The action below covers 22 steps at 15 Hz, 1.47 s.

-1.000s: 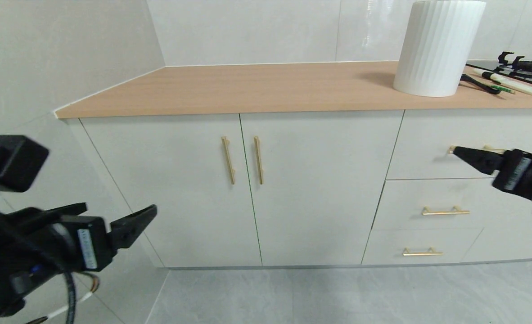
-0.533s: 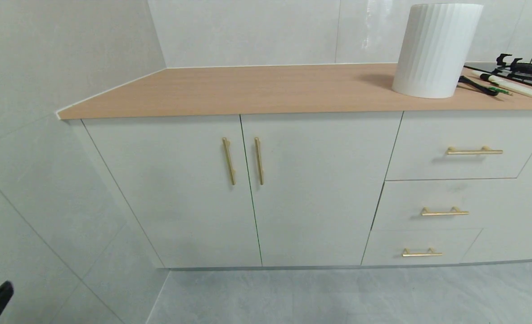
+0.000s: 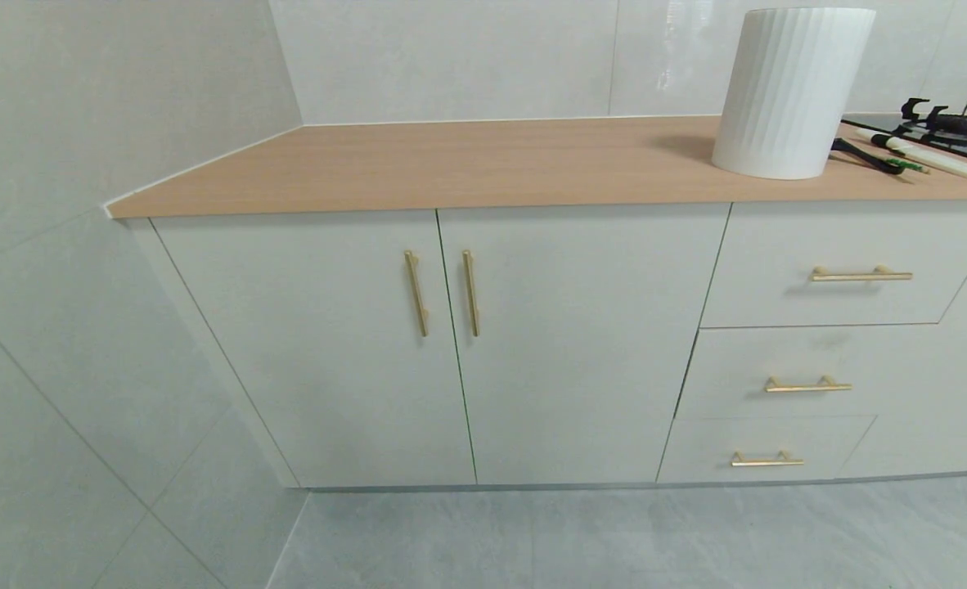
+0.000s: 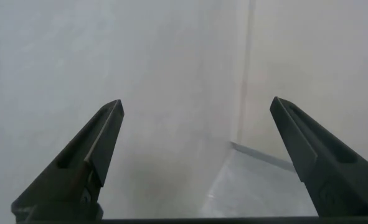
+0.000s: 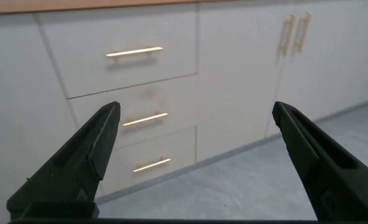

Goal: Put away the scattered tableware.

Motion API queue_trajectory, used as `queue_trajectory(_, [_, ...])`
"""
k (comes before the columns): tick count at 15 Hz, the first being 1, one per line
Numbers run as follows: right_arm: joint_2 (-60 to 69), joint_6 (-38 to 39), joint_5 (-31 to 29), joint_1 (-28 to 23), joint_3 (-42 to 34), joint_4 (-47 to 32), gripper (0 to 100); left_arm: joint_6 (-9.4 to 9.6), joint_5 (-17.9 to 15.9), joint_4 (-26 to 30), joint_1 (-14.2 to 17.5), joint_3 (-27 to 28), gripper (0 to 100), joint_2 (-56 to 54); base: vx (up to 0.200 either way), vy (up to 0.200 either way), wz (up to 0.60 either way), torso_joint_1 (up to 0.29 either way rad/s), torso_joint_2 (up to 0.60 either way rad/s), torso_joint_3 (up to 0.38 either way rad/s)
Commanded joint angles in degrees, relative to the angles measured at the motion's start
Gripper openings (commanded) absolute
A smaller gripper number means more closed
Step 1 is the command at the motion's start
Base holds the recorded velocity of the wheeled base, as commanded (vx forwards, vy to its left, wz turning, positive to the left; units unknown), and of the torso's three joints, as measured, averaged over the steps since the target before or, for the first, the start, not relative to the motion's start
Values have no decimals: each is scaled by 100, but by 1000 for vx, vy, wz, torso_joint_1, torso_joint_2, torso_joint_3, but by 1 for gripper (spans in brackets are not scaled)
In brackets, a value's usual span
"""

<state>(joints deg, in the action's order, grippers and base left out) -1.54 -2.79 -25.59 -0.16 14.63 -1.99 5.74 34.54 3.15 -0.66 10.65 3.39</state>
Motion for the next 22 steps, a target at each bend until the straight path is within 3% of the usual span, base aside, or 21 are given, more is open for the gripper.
queue_trajectory(1, [145, 77, -34, -28, -663, 462, 100, -258, 27, -112, 101, -529, 100, -330, 0, 0, 0, 0, 0, 0])
queue_trajectory(2, [145, 77, 98, -28, -971, 682, 100, -381, -193, -218, 101, -837, 100, -330, 0, 0, 0, 0, 0, 0])
queue_trajectory(3, [145, 95, 238, -28, -1226, 858, 100, -451, -641, -534, 92, -1065, 100, -330, 0, 0, 0, 0, 0, 0])
queue_trajectory(5, [145, 121, 300, -28, -1463, 981, 100, -732, -1265, -587, 101, -1065, 100, -330, 0, 0, 0, 0, 0, 0])
queue_trajectory(6, [145, 139, 616, -28, -1463, 884, 100, -750, -1617, -561, 101, -1065, 100, -330, 0, 0, 0, 0, 0, 0])
queue_trajectory(8, [145, 139, 1205, -28, -1463, 506, 100, -706, -2302, -534, 92, -1065, 100, -330, 0, 0, 0, 0, 0, 0])
queue_trajectory(10, [145, 121, 1258, -11, -1463, 577, 100, -574, -3032, -394, 92, -1065, 100, -321, 0, 0, 0, 0, 0, 0])
queue_trajectory(11, [136, 112, 1320, -11, -1463, 577, 100, -346, -3331, -279, 92, -1065, 100, -321, 0, 0, 0, 0, 0, 0])
queue_trajectory(13, [136, 112, 1381, -11, -1463, 577, 100, -240, -3295, -288, 92, -1065, 100, -321, 0, 0, 0, 0, 0, 0])
queue_trajectory(16, [145, 191, 1355, -11, -1463, 577, 100, -627, -3278, -306, 92, -1065, 100, -321, 0, 0, 0, 0, 0, 0])
queue_trajectory(17, [145, 341, 1302, -11, -1463, 568, 100, -644, -3260, -306, 92, -1057, 100, -321, 0, 0, 0, 0, 0, 0])
queue_trajectory(18, [145, 358, 1346, -11, -1463, 568, 100, -486, -3278, -297, 92, -1065, 100, -321, 0, 0, 0, 0, 0, 0])
queue_trajectory(19, [136, 323, 1407, -11, -1463, 568, 100, -91, -3295, -288, 92, -1065, 100, -321, 0, 0, 0, 0, 0, 0])
queue_trajectory(20, [145, 253, 1451, -11, -1463, 568, 100, -100, -3322, -288, 92, -1065, 100, -295, 0, 0, 0, 0, 0, 0])
queue_trajectory(22, [145, 226, 1487, -2, -1463, 568, 100, -539, -3287, -297, 92, -1065, 100, -321, 0, 0, 0, 0, 0, 0])
